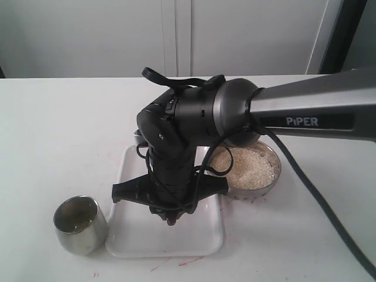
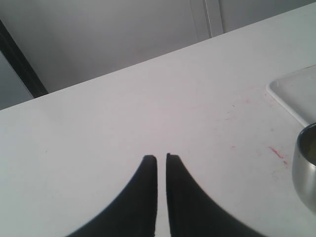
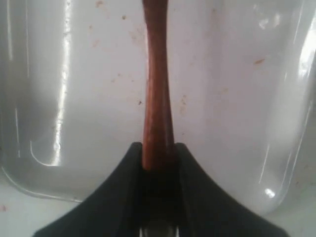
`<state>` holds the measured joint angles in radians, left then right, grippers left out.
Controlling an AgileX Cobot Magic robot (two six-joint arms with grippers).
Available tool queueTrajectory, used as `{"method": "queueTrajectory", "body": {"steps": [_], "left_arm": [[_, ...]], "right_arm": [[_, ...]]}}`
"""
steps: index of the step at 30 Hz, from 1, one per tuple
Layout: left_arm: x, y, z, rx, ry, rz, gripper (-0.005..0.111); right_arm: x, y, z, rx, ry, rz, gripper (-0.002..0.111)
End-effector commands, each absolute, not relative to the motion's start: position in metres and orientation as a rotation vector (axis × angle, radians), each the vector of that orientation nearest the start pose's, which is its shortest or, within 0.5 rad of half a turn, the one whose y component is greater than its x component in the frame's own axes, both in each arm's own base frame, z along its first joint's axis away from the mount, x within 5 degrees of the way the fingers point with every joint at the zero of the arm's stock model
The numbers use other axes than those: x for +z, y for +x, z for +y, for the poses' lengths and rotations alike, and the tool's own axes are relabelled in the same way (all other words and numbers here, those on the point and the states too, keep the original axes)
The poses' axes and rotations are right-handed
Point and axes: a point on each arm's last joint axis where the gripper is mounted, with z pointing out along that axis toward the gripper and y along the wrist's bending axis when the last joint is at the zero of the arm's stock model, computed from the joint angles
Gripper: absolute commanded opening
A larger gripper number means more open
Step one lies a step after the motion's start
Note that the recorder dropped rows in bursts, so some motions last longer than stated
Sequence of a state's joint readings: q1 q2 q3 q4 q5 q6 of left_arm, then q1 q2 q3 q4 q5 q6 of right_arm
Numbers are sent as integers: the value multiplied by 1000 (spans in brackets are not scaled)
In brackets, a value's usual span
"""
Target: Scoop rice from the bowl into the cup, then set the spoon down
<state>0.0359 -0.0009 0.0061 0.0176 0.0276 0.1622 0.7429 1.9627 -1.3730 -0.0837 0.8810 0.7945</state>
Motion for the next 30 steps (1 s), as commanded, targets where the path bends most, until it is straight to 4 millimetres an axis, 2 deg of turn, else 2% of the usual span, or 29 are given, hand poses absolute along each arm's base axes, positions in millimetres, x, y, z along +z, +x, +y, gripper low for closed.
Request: {"method": "queueTrajectory", "body": {"steps": [1, 5, 7, 17, 20, 23, 30], "left_arm": [[211, 56, 2, 163, 103, 1504, 14], [211, 56, 2, 163, 103, 1504, 14], [211, 56, 2, 163, 103, 1504, 14], [211, 56, 2, 163, 103, 1504, 14], [211, 56, 2, 163, 103, 1504, 14], [211, 56, 2, 163, 103, 1504, 14], [211, 56, 2, 163, 103, 1504, 14]], "right_arm": [[179, 292, 258, 112, 12, 2975, 0], [172, 286, 259, 113, 73, 3061, 0], [165, 282, 265, 122, 27, 3087, 0], [164, 291, 272, 208, -17, 2979, 0], [164, 297, 267, 223, 23, 2969, 0], [162, 299, 257, 161, 83, 3019, 0], [162, 300, 256, 163, 81, 3016, 3]]}}
